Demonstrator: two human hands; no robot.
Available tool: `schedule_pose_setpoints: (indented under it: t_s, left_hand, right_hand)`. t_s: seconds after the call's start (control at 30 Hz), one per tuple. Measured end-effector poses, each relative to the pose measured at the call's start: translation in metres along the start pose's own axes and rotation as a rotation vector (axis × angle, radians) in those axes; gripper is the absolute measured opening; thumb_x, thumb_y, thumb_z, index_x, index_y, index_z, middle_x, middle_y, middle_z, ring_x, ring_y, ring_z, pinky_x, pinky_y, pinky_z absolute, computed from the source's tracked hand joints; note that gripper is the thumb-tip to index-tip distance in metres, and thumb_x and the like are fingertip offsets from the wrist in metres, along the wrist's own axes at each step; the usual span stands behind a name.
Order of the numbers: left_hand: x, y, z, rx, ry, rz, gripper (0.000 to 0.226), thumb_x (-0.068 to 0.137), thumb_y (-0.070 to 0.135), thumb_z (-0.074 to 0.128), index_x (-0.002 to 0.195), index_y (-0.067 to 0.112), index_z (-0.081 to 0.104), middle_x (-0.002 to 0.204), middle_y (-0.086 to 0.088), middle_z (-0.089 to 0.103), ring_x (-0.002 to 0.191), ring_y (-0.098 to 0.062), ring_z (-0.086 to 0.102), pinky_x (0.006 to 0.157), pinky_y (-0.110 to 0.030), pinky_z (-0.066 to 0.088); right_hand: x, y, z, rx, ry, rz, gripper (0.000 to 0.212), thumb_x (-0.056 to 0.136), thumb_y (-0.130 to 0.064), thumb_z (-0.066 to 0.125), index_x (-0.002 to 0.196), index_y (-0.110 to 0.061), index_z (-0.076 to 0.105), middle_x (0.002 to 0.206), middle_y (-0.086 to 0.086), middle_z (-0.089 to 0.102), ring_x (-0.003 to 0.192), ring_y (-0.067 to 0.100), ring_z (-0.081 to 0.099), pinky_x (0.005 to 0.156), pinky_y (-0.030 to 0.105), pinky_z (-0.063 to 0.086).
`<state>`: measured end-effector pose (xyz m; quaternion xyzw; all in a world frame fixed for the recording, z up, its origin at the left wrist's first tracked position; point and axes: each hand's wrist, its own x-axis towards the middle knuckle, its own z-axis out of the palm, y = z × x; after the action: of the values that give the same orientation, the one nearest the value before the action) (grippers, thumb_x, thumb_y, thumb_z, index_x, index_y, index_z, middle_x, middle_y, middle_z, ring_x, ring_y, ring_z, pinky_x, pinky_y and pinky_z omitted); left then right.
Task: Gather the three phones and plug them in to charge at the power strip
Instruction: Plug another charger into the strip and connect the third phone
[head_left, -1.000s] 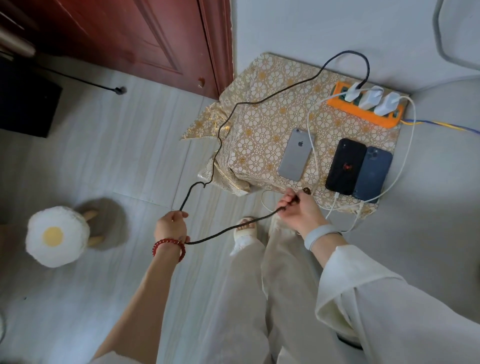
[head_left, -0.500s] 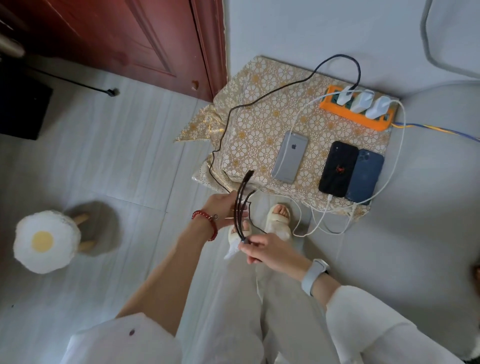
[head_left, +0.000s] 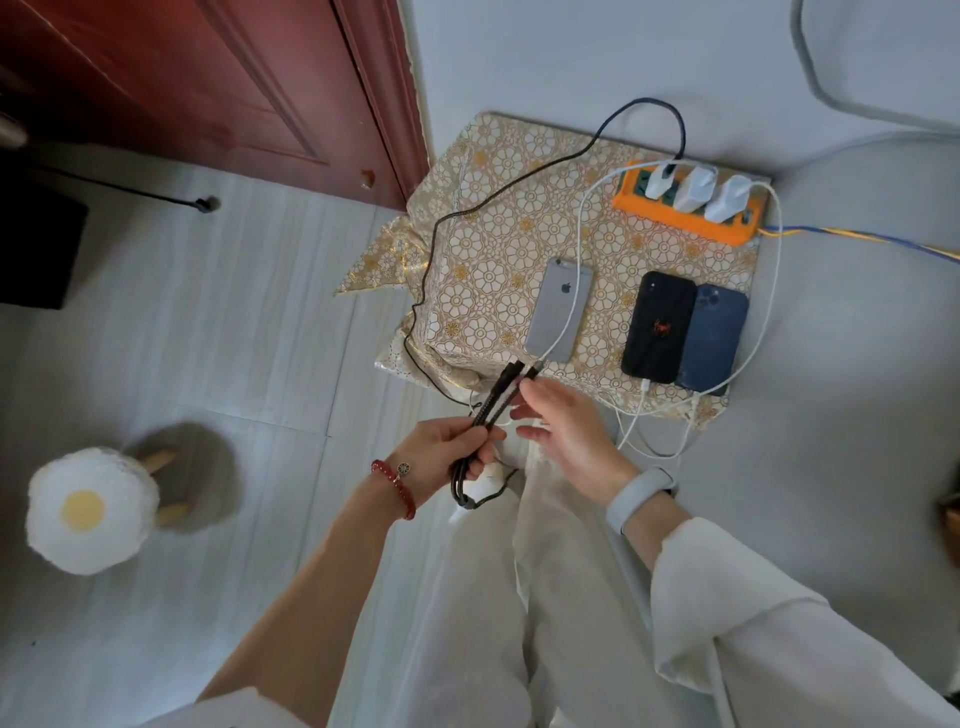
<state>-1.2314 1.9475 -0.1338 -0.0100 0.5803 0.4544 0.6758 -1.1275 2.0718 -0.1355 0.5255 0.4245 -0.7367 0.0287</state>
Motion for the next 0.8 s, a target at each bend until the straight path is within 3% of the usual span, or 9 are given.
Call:
schedule_pose_setpoints:
  t_s: [0.1, 0.2, 0.33, 0.43, 0.53, 0.6, 0.67, 0.77, 0.8]
  left_hand:
    - [0.002, 0.0, 0.003, -0.025, -0.003, -0.023, 0.023, 0.093, 0.006, 0.04, 0.088, 0.006, 0.063, 0.053, 0.006, 0.062, 0.049, -0.006, 0.052, 0.054, -0.015, 0.046]
    - [0.006, 0.0, 0.005, -0.089, 0.04, -0.054, 0.023, 0.094, 0.008, 0.041, 0.087, 0.005, 0.063, 0.055, 0.003, 0.066, 0.052, -0.008, 0.059, 0.056, -0.017, 0.051]
    - [0.013, -0.004, 0.004, -0.104, 0.173, -0.137, 0.023, 0.094, 0.013, 0.042, 0.085, 0.008, 0.062, 0.064, -0.001, 0.072, 0.064, -0.013, 0.069, 0.07, -0.029, 0.055]
    - [0.022, -0.013, 0.004, 0.02, 0.33, -0.233, 0.02, 0.094, 0.014, 0.042, 0.085, 0.009, 0.059, 0.071, -0.003, 0.066, 0.065, -0.013, 0.064, 0.07, -0.026, 0.05]
    - [0.032, -0.023, 0.002, 0.083, 0.416, -0.265, 0.024, 0.093, 0.013, 0.041, 0.074, 0.011, 0.057, 0.052, 0.003, 0.065, 0.05, -0.008, 0.062, 0.063, -0.023, 0.048]
    - [0.036, -0.026, 0.0, 0.09, 0.438, -0.25, 0.027, 0.093, 0.012, 0.042, 0.071, 0.011, 0.058, 0.05, 0.0, 0.063, 0.055, -0.014, 0.059, 0.064, -0.024, 0.05]
    - [0.038, -0.027, -0.001, 0.106, 0.439, -0.227, 0.026, 0.093, 0.011, 0.042, 0.075, 0.008, 0.06, 0.059, -0.008, 0.059, 0.059, -0.019, 0.058, 0.068, -0.028, 0.053]
    - [0.041, -0.03, -0.002, 0.173, 0.451, -0.184, 0.027, 0.091, 0.013, 0.044, 0.072, 0.012, 0.063, 0.057, -0.006, 0.059, 0.062, -0.023, 0.057, 0.081, -0.041, 0.053]
    - [0.041, -0.03, -0.001, 0.206, 0.453, -0.172, 0.028, 0.09, 0.014, 0.046, 0.069, 0.015, 0.064, 0.056, -0.005, 0.059, 0.064, -0.024, 0.057, 0.082, -0.043, 0.052]
  right_hand:
    - [0.002, -0.006, 0.003, -0.015, 0.053, -0.069, 0.009, 0.088, -0.015, 0.058, 0.084, -0.011, 0.065, 0.072, 0.001, 0.06, 0.069, 0.016, 0.055, 0.064, 0.024, 0.044]
    - [0.002, -0.007, 0.003, -0.044, 0.112, -0.116, 0.015, 0.086, -0.014, 0.06, 0.071, -0.012, 0.062, 0.066, 0.002, 0.059, 0.062, 0.014, 0.055, 0.06, 0.02, 0.046]
    - [0.002, -0.001, 0.0, -0.084, 0.121, -0.131, 0.018, 0.087, -0.012, 0.057, 0.07, -0.014, 0.058, 0.067, 0.003, 0.061, 0.061, 0.012, 0.059, 0.066, 0.023, 0.053]
    - [0.009, 0.007, -0.001, -0.052, 0.103, -0.054, 0.017, 0.09, -0.01, 0.052, 0.073, -0.011, 0.054, 0.069, 0.006, 0.065, 0.056, 0.013, 0.063, 0.062, 0.026, 0.056]
    - [0.024, 0.019, 0.001, -0.067, 0.126, 0.058, 0.018, 0.09, -0.007, 0.049, 0.072, -0.009, 0.05, 0.067, 0.01, 0.064, 0.056, 0.022, 0.062, 0.058, 0.03, 0.056]
    - [0.036, 0.026, 0.002, -0.134, 0.156, 0.105, 0.017, 0.087, -0.011, 0.05, 0.07, -0.009, 0.051, 0.069, 0.014, 0.064, 0.064, 0.032, 0.062, 0.065, 0.041, 0.056]
    - [0.047, 0.033, 0.002, -0.365, 0.2, 0.098, 0.013, 0.082, -0.018, 0.051, 0.076, -0.007, 0.056, 0.079, 0.014, 0.065, 0.077, 0.033, 0.062, 0.074, 0.044, 0.054]
    - [0.047, 0.029, -0.001, -0.637, 0.321, -0.056, 0.032, 0.087, -0.018, 0.052, 0.116, -0.004, 0.05, 0.106, 0.009, 0.052, 0.096, 0.024, 0.052, 0.084, 0.034, 0.041]
    - [0.045, 0.026, -0.001, -0.64, 0.315, -0.129, 0.034, 0.089, -0.02, 0.052, 0.119, -0.004, 0.049, 0.109, 0.009, 0.052, 0.097, 0.022, 0.051, 0.084, 0.029, 0.04]
